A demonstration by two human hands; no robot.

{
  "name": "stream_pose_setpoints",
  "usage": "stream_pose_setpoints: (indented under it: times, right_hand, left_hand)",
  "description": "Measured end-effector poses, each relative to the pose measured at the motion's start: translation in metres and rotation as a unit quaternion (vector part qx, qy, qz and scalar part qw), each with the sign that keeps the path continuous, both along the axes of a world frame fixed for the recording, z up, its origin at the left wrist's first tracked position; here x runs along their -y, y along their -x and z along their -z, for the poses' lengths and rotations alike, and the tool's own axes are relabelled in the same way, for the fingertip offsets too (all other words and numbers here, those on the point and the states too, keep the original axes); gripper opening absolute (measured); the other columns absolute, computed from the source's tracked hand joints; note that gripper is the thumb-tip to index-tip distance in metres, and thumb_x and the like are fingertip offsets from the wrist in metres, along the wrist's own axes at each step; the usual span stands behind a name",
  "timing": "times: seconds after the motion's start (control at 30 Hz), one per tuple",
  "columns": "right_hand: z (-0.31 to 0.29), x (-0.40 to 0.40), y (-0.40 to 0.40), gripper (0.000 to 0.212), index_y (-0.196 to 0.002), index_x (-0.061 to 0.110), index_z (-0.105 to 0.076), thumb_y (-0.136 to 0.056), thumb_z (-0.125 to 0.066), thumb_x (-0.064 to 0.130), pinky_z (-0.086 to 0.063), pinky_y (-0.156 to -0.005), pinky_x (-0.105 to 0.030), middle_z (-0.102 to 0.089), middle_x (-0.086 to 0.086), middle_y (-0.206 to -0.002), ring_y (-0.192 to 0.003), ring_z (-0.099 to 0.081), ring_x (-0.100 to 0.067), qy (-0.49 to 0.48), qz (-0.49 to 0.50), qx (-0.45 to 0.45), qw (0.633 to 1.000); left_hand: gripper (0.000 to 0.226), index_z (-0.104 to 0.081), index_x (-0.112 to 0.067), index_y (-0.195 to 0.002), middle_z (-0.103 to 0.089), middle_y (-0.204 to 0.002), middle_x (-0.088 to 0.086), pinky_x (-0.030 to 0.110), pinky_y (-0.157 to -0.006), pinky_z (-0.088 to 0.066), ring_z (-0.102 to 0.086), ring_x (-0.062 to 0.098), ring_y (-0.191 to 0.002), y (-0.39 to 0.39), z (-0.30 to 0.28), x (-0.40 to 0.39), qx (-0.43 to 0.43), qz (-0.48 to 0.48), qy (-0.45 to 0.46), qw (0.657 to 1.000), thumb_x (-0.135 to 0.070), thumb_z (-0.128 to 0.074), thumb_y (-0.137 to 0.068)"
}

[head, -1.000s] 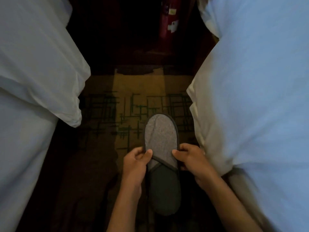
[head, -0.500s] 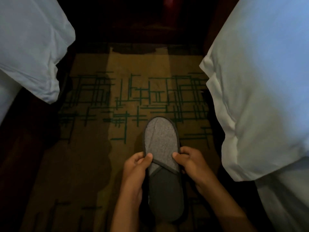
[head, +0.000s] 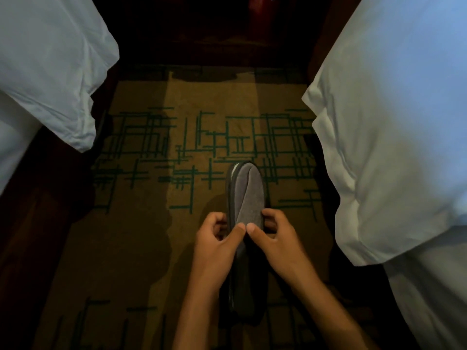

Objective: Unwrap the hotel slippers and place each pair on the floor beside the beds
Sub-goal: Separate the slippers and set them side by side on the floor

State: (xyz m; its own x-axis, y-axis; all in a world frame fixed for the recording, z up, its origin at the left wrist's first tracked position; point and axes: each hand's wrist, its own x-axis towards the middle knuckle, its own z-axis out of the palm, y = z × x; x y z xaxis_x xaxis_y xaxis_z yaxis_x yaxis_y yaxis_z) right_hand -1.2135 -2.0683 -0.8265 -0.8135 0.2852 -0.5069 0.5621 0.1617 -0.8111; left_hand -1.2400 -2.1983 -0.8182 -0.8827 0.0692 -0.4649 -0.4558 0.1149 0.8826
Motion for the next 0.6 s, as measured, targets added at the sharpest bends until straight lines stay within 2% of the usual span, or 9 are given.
stream_pose_setpoints:
  times: [0.07, 0.13, 0.2, 0.27, 0.33, 0.4, 0.47, 0.53, 0.6]
  right_hand:
    - [-0.0008, -0.0015, -0.0009, 0.056, -0.136, 0.022, -0.047, -0.086, -0.069, 0.035, -0.054, -0.09, -0.03, -0.055, 0.001, -0.132, -0.106, -0.061, -0.009, 0.064, 0.021, 0.004, 0.998]
    - [0.0015, -0.0034, -0.0019, 0.052, -0.129, 0.025, -0.052, -0.082, -0.071, 0.039, -0.056, -0.094, -0.042, -0.062, -0.003, -0.129, -0.107, -0.066, -0.017, 0.116, 0.039, 0.008, 0.992]
    - [0.002, -0.0051, -0.0029, 0.056, -0.126, 0.024, -0.055, -0.077, -0.074, 0.043, -0.054, -0.095, -0.051, -0.068, -0.005, -0.123, -0.106, -0.069, -0.022, 0.153, 0.049, 0.006, 0.987]
    - [0.0021, -0.0068, -0.004, 0.063, -0.126, 0.019, -0.056, -0.07, -0.075, 0.042, -0.051, -0.097, -0.057, -0.072, -0.005, -0.116, -0.105, -0.07, -0.025, 0.188, 0.052, -0.006, 0.981]
    - [0.0021, -0.007, -0.0055, 0.062, -0.126, 0.014, -0.056, -0.071, -0.074, 0.036, -0.049, -0.098, -0.059, -0.074, -0.008, -0.114, -0.106, -0.071, -0.028, 0.232, 0.052, -0.014, 0.971]
    - [0.0028, -0.0056, -0.0071, 0.058, -0.127, 0.01, -0.055, -0.075, -0.071, 0.031, -0.05, -0.098, -0.056, -0.073, -0.012, -0.114, -0.107, -0.069, -0.033, 0.282, 0.061, -0.013, 0.957]
    - [0.0044, -0.0046, -0.0081, 0.061, -0.125, 0.006, -0.057, -0.073, -0.073, 0.032, -0.05, -0.096, -0.052, -0.072, -0.018, -0.115, -0.109, -0.067, -0.039, 0.312, 0.073, -0.012, 0.947]
    - [0.0047, -0.0042, -0.0083, 0.063, -0.125, 0.004, -0.058, -0.071, -0.074, 0.034, -0.051, -0.095, -0.051, -0.072, -0.02, -0.115, -0.111, -0.065, -0.042, 0.317, 0.073, -0.008, 0.945]
    - [0.0062, -0.0053, -0.0098, 0.057, -0.126, 0.003, -0.057, -0.078, -0.068, 0.031, -0.051, -0.095, -0.053, -0.069, -0.024, -0.118, -0.113, -0.063, -0.045, 0.313, 0.065, 0.007, 0.948]
  left_hand:
    - [0.014, -0.064, -0.017, -0.094, -0.071, -0.097, 0.007, 0.04, -0.076, -0.058, -0.069, 0.021, -0.09, -0.0014, -0.0023, -0.001, -0.007, 0.014, -0.021, 1.0, -0.028, -0.069, -0.088]
    - [0.016, -0.067, -0.016, -0.09, -0.071, -0.09, 0.009, 0.033, -0.07, -0.055, -0.068, 0.019, -0.084, -0.0036, -0.002, -0.0009, 0.005, 0.011, -0.071, 0.997, -0.031, -0.062, -0.091]
    - [0.017, -0.069, -0.019, -0.086, -0.072, -0.087, 0.008, 0.033, -0.068, -0.054, -0.068, 0.019, -0.08, -0.0044, 0.0, 0.0007, 0.016, 0.002, -0.098, 0.995, -0.027, -0.058, -0.094]
    - [0.014, -0.069, -0.019, -0.082, -0.072, -0.082, 0.004, 0.03, -0.064, -0.054, -0.068, 0.019, -0.077, -0.0054, 0.0034, 0.0031, 0.018, -0.002, -0.102, 0.995, -0.017, -0.06, -0.093]
    - [0.002, -0.068, -0.017, -0.086, -0.073, -0.083, 0.002, 0.027, -0.061, -0.055, -0.068, 0.022, -0.078, -0.0055, 0.0064, 0.0043, 0.023, -0.011, -0.124, 0.992, -0.016, -0.067, -0.087]
    - [0.021, -0.069, -0.023, -0.099, -0.074, -0.101, 0.004, 0.033, -0.074, -0.059, -0.071, 0.024, -0.095, -0.0047, 0.0075, 0.0058, 0.03, -0.009, -0.136, 0.99, -0.027, -0.076, -0.079]
    - [0.046, -0.063, -0.026, -0.118, -0.072, -0.115, 0.003, 0.033, -0.084, -0.059, -0.07, 0.017, -0.105, -0.0043, 0.0057, 0.0068, 0.034, 0.002, -0.149, 0.988, -0.03, -0.077, -0.075]
    - [0.064, -0.054, -0.023, -0.132, -0.07, -0.121, 0.005, 0.027, -0.078, -0.059, -0.071, 0.012, -0.103, -0.0048, 0.0041, 0.0072, 0.045, 0.017, -0.173, 0.984, -0.027, -0.071, -0.071]
    - [0.073, -0.047, -0.024, -0.14, -0.07, -0.122, 0.009, 0.027, -0.075, -0.06, -0.072, 0.015, -0.102, -0.0065, 0.0038, 0.0072, 0.06, 0.025, -0.192, 0.979, -0.026, -0.069, -0.071]
